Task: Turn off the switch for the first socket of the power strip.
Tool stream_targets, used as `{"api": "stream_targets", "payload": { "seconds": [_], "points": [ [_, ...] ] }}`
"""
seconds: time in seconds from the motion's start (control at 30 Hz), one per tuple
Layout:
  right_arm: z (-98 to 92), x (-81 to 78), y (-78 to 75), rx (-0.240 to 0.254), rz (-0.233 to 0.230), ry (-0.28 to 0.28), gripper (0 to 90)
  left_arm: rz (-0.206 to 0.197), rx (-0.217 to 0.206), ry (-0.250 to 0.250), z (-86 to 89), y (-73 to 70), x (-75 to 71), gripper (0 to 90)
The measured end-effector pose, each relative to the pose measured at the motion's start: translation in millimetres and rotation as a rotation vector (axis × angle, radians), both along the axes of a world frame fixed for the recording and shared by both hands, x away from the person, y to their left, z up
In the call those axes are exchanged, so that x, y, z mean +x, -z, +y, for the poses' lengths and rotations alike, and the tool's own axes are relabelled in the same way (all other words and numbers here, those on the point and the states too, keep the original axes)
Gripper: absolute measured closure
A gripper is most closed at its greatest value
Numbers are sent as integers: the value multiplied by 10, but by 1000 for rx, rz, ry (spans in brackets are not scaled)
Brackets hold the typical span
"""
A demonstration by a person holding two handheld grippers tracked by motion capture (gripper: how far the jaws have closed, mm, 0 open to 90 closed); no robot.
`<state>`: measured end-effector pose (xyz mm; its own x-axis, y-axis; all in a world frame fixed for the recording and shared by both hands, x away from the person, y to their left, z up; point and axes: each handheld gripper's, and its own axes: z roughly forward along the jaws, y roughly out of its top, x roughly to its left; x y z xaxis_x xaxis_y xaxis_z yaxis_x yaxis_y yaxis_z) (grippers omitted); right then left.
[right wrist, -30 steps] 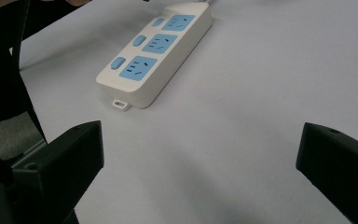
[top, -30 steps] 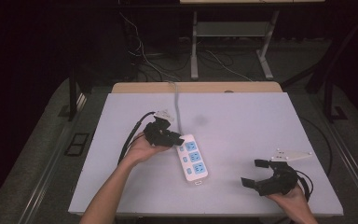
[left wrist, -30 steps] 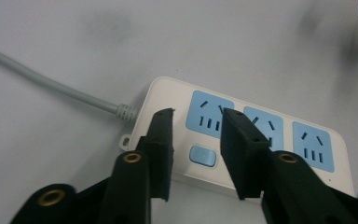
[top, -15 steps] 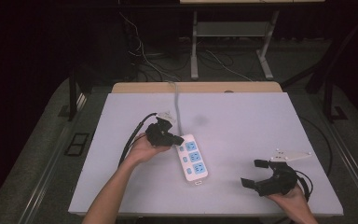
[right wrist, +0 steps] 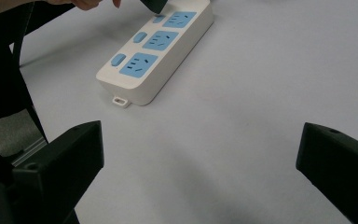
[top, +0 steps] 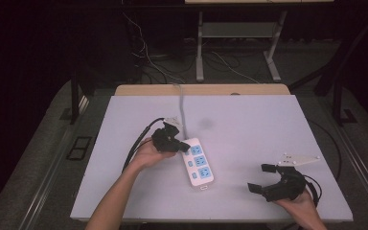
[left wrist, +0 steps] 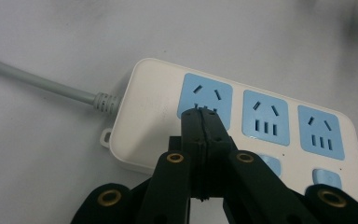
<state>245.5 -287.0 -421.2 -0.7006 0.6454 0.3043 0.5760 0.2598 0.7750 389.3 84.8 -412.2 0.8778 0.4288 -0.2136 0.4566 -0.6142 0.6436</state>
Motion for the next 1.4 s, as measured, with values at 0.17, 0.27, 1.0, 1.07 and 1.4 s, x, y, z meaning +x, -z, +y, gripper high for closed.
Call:
{"api": "stream_targets", "payload": {
  "seconds": [0.17,0.27,1.0,1.07,1.4],
  "points": [
    [-2,0,-1,-1,-1,-1,5,11,6,12,-9,20,3,889],
    [-5,0,0,-1,0,-1,5,12,9,14,-9,32,4,889],
    [-52,-26,-22,15,-12,16,5,77,-34,-6,31,83,51,897],
    [-57,-26,-24,13,-14,18,5,67,-25,-3,23,76,44,897],
    [-52,-19,-22,14,-13,20,5,64,1,-10,-7,50,34,896]
  ]
}}
